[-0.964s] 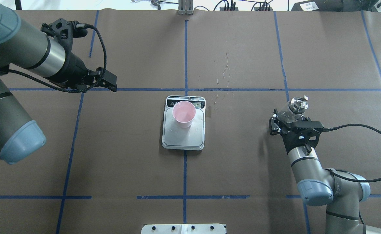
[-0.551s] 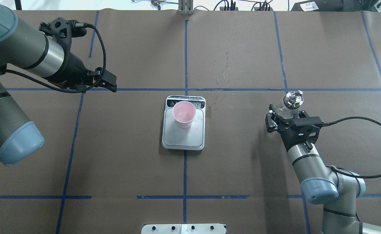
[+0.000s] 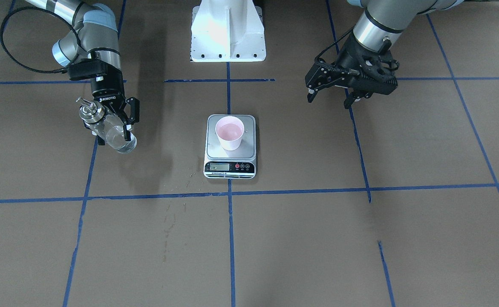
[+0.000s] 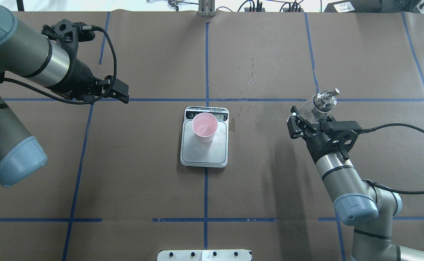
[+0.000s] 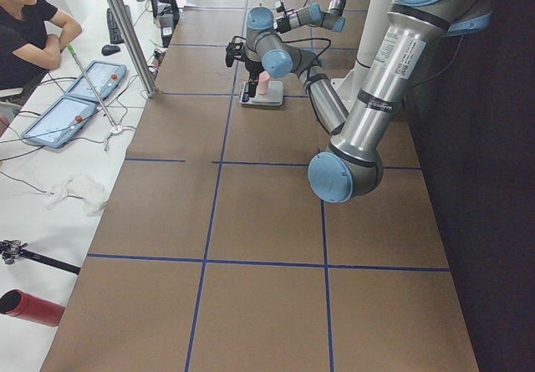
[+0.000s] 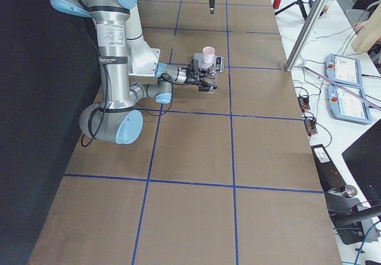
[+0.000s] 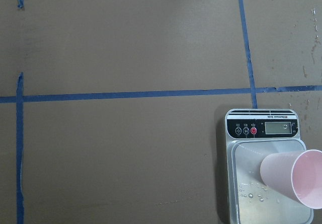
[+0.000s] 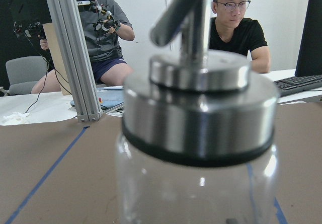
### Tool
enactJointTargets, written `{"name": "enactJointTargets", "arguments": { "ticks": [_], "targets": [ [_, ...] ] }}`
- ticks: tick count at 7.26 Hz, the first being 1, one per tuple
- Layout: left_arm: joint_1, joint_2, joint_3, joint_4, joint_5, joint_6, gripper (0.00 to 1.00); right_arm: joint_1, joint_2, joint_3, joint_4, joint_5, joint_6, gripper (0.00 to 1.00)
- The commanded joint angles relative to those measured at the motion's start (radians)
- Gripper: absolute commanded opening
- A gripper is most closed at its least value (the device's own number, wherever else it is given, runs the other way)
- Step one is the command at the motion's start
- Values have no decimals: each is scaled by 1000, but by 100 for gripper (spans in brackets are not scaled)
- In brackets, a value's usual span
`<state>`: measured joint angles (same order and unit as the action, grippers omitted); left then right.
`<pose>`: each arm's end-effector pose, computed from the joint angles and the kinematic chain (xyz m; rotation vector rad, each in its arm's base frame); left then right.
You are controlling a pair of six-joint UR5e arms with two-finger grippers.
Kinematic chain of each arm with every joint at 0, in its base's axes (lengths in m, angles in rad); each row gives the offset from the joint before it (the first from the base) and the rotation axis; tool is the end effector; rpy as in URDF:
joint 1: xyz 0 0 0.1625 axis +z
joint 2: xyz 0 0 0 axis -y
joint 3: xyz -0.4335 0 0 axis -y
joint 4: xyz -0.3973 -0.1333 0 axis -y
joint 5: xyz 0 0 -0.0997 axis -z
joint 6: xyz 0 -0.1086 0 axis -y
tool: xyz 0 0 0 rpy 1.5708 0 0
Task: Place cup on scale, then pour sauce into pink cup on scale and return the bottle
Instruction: 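Lift the bottle with the right gripper and carry it beside the pink cup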
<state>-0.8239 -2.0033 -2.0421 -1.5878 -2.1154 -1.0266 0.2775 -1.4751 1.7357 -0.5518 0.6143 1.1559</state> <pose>0.3251 -0.4646 0.2208 0.1750 1.0117 -0.0041 -0.4334 -0.3543 0.4141 1.1611 -0.8222 0.4961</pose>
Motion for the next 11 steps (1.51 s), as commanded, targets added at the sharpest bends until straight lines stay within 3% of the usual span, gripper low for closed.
{"name": "enactJointTargets", "arguments": {
  "ticks": [1,3,4,6,7,8,10,11],
  "targets": [
    [-4,3,0,0,0,9,100,-1,33,58,-177,1,-15,0],
    [-38,24,-4,2,-3,99,100,-4,100,155,-456,-5,-32,0],
    [-82,70,-21,2,-6,208,100,-4,137,154,-532,-4,-33,0],
    [-158,129,-33,2,-12,360,100,-8,209,148,-623,-8,-218,0],
    [-164,129,-33,0,-14,362,100,-17,226,142,-764,-24,-244,0],
    [-165,129,-32,0,-14,364,100,-20,239,140,-790,-25,-268,0],
    [-178,130,-29,2,-14,364,100,-76,248,134,-792,-163,-359,0],
    [-178,130,-27,2,-14,362,100,-75,257,134,-792,-166,-448,0]
  ]
}}
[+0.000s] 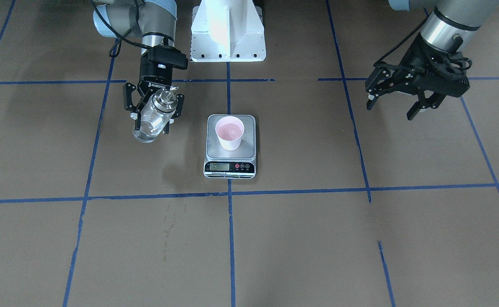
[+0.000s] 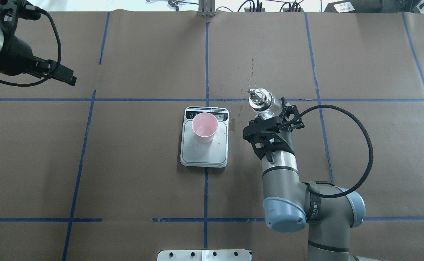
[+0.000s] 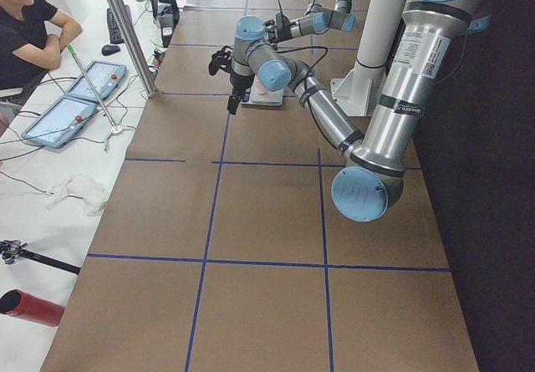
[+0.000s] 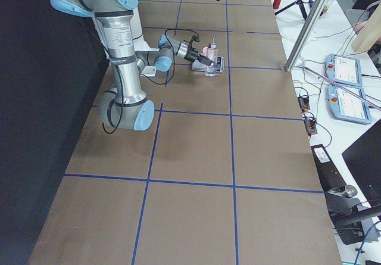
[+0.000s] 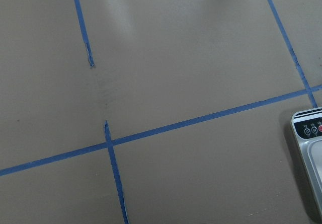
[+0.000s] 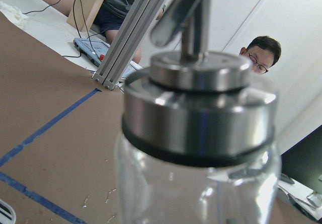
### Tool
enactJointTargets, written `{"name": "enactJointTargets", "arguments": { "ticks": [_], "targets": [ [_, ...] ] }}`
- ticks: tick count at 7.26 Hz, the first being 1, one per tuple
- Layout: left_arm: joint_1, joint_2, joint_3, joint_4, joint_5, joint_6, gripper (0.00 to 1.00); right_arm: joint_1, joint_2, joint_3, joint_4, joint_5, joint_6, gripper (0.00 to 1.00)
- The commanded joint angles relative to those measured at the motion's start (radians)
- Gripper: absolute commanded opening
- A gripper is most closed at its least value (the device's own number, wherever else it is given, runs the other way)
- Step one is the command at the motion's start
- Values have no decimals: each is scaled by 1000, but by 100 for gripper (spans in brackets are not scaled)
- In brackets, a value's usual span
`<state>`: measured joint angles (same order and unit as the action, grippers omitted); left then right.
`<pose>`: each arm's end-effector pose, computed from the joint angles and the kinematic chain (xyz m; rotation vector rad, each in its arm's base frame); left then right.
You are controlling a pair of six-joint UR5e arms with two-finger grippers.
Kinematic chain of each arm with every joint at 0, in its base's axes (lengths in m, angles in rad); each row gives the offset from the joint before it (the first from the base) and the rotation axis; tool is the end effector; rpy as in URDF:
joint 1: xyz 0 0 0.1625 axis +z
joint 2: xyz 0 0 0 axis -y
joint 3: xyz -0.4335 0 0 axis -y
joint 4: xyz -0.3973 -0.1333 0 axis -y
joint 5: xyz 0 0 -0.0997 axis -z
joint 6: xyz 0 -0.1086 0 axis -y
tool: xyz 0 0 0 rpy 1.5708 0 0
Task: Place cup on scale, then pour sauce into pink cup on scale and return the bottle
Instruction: 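Lift the bottle with the right gripper and carry it beside the pink cup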
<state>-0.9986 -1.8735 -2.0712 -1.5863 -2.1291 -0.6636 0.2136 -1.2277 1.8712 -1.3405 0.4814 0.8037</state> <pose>0.2290 -0.4954 0.2806 0.3440 0.8894 0.1440 -0.5047 -0.3444 0.2882 1.2515 -0.2101 -0.0018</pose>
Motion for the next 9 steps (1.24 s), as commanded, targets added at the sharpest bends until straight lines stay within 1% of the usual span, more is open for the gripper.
{"name": "enactJointTargets", "arguments": {
  "ticks": [1,2,3,4,5,6,7,8,9],
  "targets": [
    [-3,0,2,0,0,-1,100,-8,11,-7,-5,-36,-98,0],
    [-3,0,2,0,0,-1,100,-10,11,-9,-20,-43,-121,0],
    [-3,0,2,0,0,-1,100,-8,22,-1,-70,-62,-202,0],
    [-3,0,2,0,0,-1,100,-10,22,-9,-80,-55,-225,0],
    [-3,0,2,0,0,-1,100,-10,49,-7,-97,-55,-259,0],
    [-3,0,2,0,0,-1,100,-2,66,-7,-162,-53,-346,0],
    [-3,0,2,0,0,-1,100,0,67,-7,-170,-55,-462,0],
    [-3,0,3,0,0,-1,100,3,65,-15,-177,-55,-503,0],
    [-3,2,2,0,0,-1,100,7,67,-32,-245,-56,-511,0]
  ]
}}
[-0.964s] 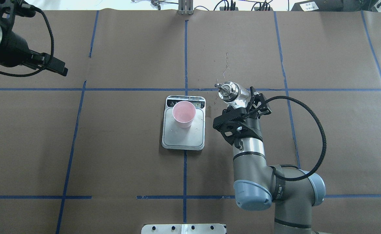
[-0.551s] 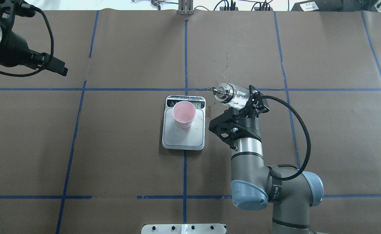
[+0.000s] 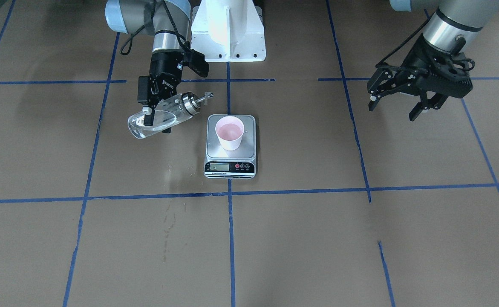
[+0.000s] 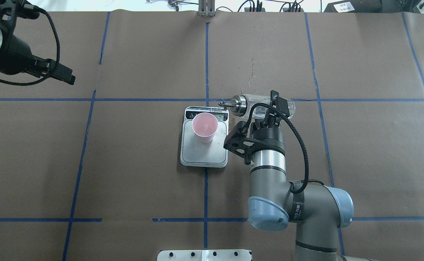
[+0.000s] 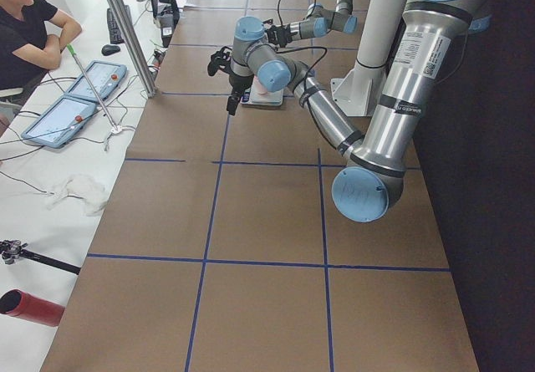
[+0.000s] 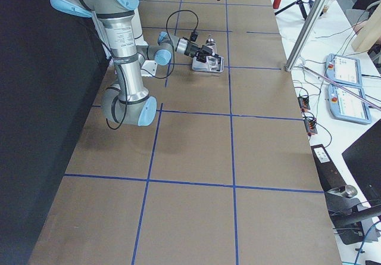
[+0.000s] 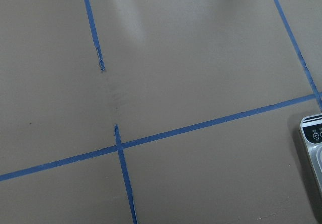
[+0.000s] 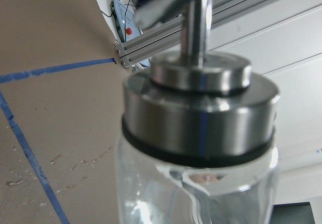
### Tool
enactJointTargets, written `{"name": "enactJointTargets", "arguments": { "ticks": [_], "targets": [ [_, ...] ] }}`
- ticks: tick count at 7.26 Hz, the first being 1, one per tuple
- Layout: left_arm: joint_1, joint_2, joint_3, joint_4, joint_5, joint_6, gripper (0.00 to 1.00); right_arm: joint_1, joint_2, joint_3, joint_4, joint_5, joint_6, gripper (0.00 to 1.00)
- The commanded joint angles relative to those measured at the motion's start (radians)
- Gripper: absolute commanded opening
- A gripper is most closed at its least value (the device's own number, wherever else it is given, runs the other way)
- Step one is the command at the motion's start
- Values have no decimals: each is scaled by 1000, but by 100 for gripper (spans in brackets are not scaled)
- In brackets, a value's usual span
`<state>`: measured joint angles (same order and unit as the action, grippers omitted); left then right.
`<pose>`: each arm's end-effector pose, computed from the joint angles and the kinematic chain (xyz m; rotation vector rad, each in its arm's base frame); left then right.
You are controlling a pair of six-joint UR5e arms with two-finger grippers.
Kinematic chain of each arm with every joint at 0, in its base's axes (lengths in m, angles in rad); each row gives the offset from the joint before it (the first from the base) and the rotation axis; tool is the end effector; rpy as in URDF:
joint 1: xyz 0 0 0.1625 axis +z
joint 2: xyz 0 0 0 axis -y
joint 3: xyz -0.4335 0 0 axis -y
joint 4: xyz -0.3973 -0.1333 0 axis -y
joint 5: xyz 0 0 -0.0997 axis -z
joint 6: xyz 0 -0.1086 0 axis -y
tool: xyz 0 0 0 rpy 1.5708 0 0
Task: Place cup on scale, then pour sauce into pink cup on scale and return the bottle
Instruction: 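Lift the bottle with the right gripper and carry it beside the pink cup, then tilt the bottle with the right gripper, pouring from the spout into the cup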
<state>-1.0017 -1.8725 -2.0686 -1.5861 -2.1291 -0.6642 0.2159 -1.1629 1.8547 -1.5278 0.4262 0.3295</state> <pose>0.2278 -0.4967 0.2822 0.3419 0.8871 0.1395 -0.5187 -0.3515 0.2735 1.2498 0.2404 -0.4655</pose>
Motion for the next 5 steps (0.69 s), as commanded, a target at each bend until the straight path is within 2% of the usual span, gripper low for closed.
{"name": "enactJointTargets", "arguments": {
  "ticks": [1,2,3,5],
  "targets": [
    [0,1,-1,0,0,0,100,5,23,-15,-146,-4,-38,0],
    [0,1,-4,0,0,0,100,5,32,-17,-211,-21,-71,0],
    [0,1,-4,0,0,-2,100,3,34,-17,-232,-64,-152,0],
    [0,6,-4,0,0,-2,100,3,34,-29,-235,-69,-190,0]
  ]
}}
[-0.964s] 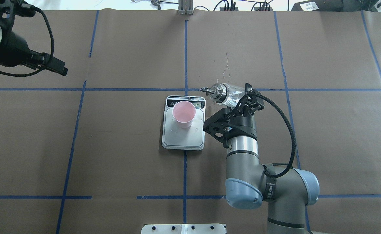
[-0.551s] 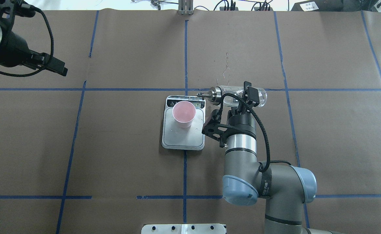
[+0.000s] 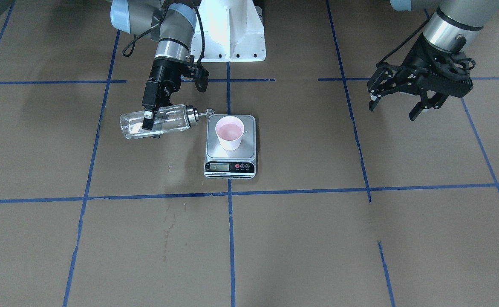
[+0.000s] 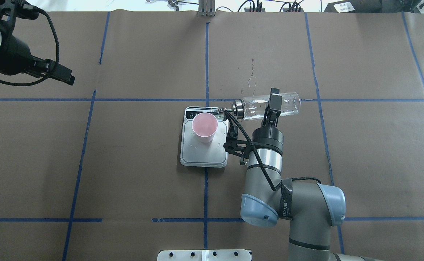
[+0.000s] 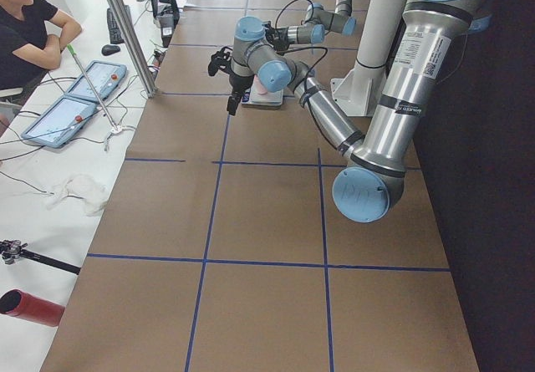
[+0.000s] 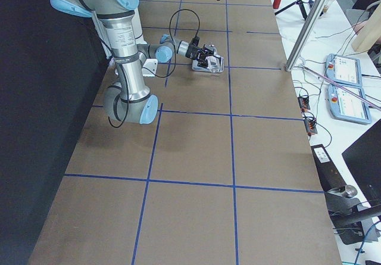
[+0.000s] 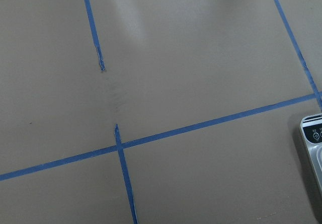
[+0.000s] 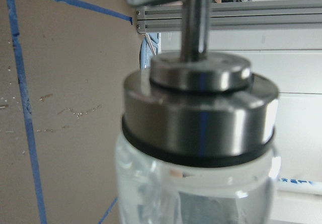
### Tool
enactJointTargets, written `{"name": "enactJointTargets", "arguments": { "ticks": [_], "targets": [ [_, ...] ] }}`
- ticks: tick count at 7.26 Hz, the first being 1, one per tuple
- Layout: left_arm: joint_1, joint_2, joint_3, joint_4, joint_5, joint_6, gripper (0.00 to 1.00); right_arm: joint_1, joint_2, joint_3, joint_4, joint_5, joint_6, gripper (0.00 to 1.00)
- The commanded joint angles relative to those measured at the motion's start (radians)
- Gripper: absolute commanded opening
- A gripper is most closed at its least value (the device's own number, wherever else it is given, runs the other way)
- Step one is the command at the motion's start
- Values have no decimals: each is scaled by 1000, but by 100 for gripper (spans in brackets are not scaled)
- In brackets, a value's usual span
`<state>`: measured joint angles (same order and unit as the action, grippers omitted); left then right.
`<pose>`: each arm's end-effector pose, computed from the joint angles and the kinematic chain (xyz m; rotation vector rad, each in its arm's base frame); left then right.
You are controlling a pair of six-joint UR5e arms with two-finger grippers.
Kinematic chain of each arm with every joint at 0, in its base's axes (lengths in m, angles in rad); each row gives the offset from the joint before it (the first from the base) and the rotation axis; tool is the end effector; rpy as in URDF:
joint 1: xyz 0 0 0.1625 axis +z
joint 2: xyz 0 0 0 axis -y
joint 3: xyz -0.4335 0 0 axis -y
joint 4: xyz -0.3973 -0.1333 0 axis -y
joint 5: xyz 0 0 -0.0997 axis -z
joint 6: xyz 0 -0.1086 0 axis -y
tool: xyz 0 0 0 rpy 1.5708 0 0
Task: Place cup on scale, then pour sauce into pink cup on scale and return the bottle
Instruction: 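Tilt the bottle with the right gripper, pouring from the spout into the cup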
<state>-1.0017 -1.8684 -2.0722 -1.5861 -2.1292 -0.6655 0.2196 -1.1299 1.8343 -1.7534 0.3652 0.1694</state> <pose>0.2270 -0.4954 0.2829 0.3408 0.8871 0.1382 -0.5281 -0.3584 0.2812 1.1648 0.5490 -0.7056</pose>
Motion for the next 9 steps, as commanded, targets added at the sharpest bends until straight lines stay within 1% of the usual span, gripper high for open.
{"name": "enactJointTargets", "arguments": {
  "ticks": [1,2,4,5,7,9],
  "targets": [
    [0,2,0,0,0,0,100,3,19,-30,-9,-12,-62,0],
    [2,2,0,0,0,0,100,3,27,-47,-11,-41,-79,0],
    [2,2,0,0,0,0,100,3,32,-53,-11,-46,-108,0],
    [2,2,0,0,0,-2,100,4,38,-53,-11,-70,-161,0],
    [2,2,0,0,0,-5,100,4,42,-55,-11,-89,-189,0],
    [2,2,0,0,0,-8,100,3,47,-63,-11,-111,-255,0]
  ]
}}
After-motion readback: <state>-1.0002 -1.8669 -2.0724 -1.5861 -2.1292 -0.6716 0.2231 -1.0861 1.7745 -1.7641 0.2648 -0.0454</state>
